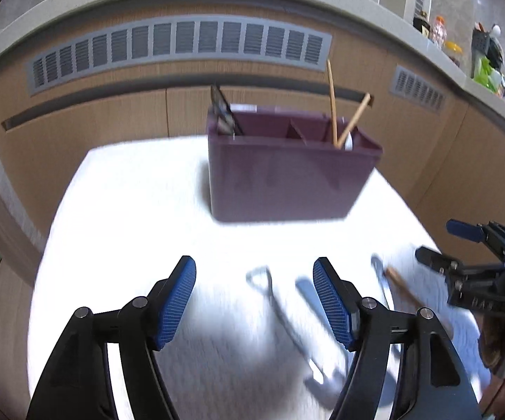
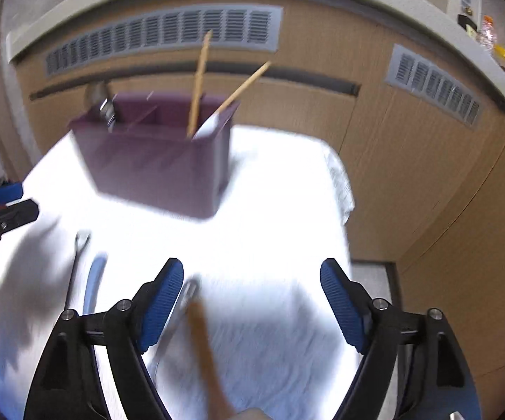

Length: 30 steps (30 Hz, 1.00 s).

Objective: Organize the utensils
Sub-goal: 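Reach the left tool to the small black shovel and grasp it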

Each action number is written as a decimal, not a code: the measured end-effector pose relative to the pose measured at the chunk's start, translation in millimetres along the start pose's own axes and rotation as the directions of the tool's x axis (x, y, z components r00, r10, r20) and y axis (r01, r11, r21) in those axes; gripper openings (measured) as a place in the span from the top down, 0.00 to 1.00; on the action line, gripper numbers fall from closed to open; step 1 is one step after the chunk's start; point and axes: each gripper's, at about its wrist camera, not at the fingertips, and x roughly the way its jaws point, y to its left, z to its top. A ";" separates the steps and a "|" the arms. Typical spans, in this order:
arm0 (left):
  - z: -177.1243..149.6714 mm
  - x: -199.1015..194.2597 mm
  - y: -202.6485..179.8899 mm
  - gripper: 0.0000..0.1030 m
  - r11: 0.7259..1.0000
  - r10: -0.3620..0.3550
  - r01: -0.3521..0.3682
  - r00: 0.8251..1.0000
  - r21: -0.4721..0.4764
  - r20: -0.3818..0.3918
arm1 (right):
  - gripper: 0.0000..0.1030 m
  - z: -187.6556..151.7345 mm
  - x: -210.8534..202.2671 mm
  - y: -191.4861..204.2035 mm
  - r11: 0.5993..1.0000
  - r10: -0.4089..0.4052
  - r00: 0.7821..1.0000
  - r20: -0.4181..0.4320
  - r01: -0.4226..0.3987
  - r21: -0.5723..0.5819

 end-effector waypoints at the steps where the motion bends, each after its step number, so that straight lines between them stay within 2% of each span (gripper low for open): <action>1: -6.1 -1.4 0.0 0.28 1.000 0.002 -0.002 1.000 -0.007 -0.009 | 0.24 -9.1 -0.8 5.3 1.000 0.002 1.000 -0.010 -0.002 -0.014; 3: -17.2 -3.4 -0.3 0.27 1.000 0.001 -0.002 0.999 -0.015 -0.032 | 0.24 -25.1 -2.0 18.2 0.999 0.011 1.000 -0.029 -0.012 -0.045; 7: -35.9 -8.7 3.9 0.24 0.999 0.043 -0.044 0.997 -0.013 -0.059 | 0.24 -48.8 -8.6 40.3 0.992 0.102 0.991 -0.087 -0.108 -0.062; 12: -47.4 -13.2 23.6 0.24 0.994 0.095 -0.099 0.993 -0.054 -0.073 | 0.24 -53.5 -21.1 57.9 0.977 0.205 0.976 -0.081 -0.208 -0.041; 15: -48.6 -15.5 39.1 0.24 0.987 0.120 -0.129 0.989 -0.097 -0.086 | 0.24 -52.0 -22.4 75.6 0.955 0.279 0.956 -0.093 -0.286 -0.073; 17: -50.4 -17.1 45.7 0.24 0.985 0.120 -0.130 0.989 -0.117 -0.091 | 0.26 -56.9 -22.2 90.2 0.947 0.291 0.950 -0.112 -0.302 -0.107; 21: -50.9 -15.4 42.3 0.24 0.988 0.081 -0.094 0.991 -0.120 -0.108 | 0.38 -64.6 -14.4 102.8 0.956 0.220 0.967 -0.128 -0.240 -0.170; 22: -50.7 -14.0 38.6 0.24 0.990 0.069 -0.082 0.991 -0.113 -0.112 | 0.39 -64.8 -12.6 101.0 0.960 0.194 0.973 -0.126 -0.215 -0.182; 24: -50.0 -8.9 28.1 0.24 0.993 0.051 -0.064 0.990 -0.097 -0.129 | 0.39 -66.3 -11.0 92.5 0.973 0.102 0.990 -0.097 -0.120 -0.196; 27: -51.1 -2.8 10.1 0.24 0.997 0.025 -0.035 0.988 -0.065 -0.152 | 0.38 -66.4 -7.4 66.9 0.989 0.018 0.996 -0.085 -0.031 -0.146; 30: -55.6 -1.2 -11.9 0.24 1.000 -0.005 0.002 0.985 -0.015 -0.173 | 0.37 -69.1 -8.5 43.0 0.997 0.008 0.996 -0.089 -0.014 -0.074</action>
